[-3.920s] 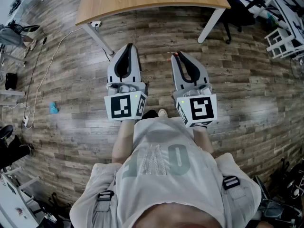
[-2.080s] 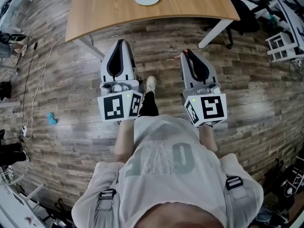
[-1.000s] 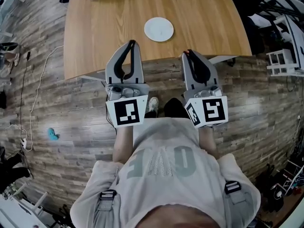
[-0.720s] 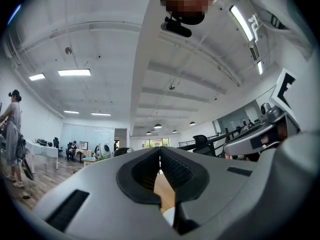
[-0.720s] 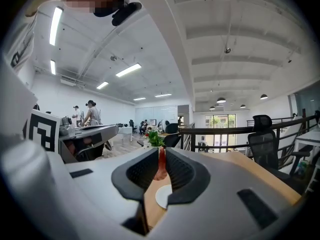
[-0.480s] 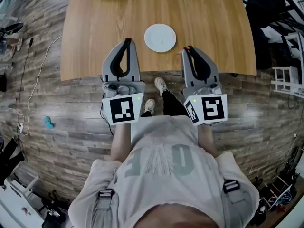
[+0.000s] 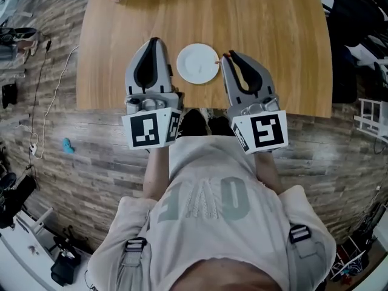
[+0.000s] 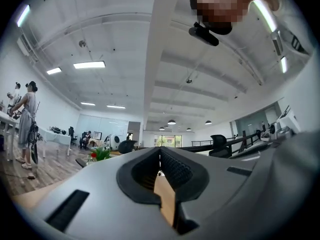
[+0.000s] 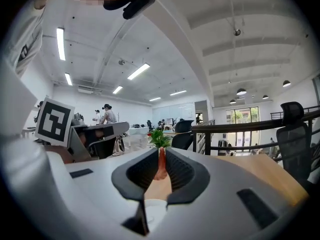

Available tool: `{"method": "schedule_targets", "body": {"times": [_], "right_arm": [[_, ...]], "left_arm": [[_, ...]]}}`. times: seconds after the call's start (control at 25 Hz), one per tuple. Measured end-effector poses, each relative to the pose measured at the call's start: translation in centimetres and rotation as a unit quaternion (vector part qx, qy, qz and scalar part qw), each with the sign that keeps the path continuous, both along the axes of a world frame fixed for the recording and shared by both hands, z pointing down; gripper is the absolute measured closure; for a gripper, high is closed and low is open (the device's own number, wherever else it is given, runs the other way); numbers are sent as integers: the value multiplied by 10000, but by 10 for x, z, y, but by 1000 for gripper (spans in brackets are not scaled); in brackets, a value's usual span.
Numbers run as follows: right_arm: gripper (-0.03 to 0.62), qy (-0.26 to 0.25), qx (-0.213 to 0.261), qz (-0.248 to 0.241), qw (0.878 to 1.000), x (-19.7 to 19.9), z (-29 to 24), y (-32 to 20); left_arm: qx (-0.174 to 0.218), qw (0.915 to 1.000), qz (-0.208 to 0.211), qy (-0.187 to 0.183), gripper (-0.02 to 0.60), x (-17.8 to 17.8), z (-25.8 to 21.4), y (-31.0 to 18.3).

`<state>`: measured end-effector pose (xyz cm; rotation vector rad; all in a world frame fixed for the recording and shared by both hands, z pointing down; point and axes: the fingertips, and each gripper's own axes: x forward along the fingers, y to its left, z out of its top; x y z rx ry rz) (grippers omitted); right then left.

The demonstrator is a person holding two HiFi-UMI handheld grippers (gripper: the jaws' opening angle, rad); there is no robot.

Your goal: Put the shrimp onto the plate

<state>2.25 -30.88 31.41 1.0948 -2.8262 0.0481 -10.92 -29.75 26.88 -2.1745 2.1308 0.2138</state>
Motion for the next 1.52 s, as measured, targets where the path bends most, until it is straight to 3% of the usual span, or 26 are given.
{"method": "schedule_targets", "body": {"times": [0.36, 0.64, 0.8, 1.0, 1.24, 1.52], "right_arm": [[542, 236, -87, 41, 9997, -17, 4, -27], [542, 435, -363, 238, 9981, -18, 24, -46], [542, 655, -448, 87, 9968, -23, 36, -49], [542, 900, -721, -252, 9930, -37, 62, -55], [542, 1213, -1402, -896, 9786, -75, 119, -52], [542, 1753, -2294, -1843, 9395, -112, 180, -39]], "left_arm": [[143, 9996, 93, -223, 571, -20, -14, -41], [44, 9995, 220, -226, 571, -28, 1, -64], [-190, 9981, 176, -566, 571, -34, 14, -67], [-229, 9983, 125, -517, 571, -38, 21, -68], [-214, 9984, 101, -510, 571, -50, 25, -66], [-274, 9984, -124, -469, 571, -66, 27, -59]]}}
